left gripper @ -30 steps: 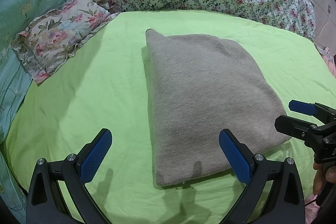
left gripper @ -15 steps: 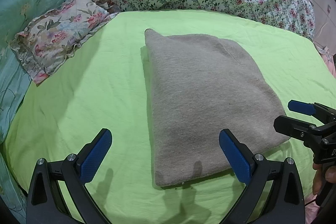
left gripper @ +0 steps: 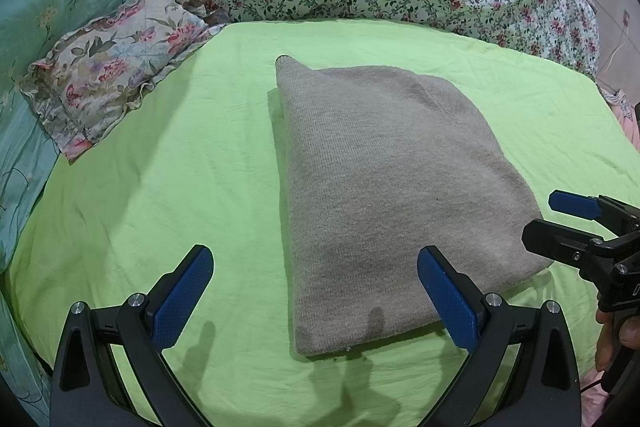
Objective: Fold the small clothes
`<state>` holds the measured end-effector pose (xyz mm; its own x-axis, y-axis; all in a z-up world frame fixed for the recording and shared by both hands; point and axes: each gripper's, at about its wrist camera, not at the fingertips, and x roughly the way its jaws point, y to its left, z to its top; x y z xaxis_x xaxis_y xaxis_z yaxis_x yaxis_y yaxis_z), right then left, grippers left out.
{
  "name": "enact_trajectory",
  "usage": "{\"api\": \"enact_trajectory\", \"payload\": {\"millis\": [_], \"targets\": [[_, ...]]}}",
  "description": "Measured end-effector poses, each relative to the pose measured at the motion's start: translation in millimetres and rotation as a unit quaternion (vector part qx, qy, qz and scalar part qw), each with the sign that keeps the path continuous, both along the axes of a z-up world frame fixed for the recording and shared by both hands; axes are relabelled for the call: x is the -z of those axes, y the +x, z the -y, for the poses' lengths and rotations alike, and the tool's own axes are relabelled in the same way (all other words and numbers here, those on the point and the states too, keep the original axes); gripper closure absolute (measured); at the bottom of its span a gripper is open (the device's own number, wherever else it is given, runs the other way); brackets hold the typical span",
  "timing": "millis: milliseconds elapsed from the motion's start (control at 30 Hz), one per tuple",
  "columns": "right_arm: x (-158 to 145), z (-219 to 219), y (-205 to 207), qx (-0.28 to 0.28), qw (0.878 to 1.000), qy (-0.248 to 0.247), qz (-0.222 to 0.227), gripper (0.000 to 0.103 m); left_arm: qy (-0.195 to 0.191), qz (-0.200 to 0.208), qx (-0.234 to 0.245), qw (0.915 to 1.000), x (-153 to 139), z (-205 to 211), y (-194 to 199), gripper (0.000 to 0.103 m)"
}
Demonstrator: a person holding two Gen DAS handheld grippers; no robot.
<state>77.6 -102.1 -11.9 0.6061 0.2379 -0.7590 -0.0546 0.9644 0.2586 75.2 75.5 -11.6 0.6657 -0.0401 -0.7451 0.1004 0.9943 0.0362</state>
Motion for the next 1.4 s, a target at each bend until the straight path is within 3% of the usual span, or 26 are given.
{"api": "enact_trajectory", "payload": {"millis": [1400], "targets": [[-9,8,0,0.005,1.000,0.003,0.012,0.000,-0.007,-0.005,0.003,1.0000,0,1,5,0.001]]}}
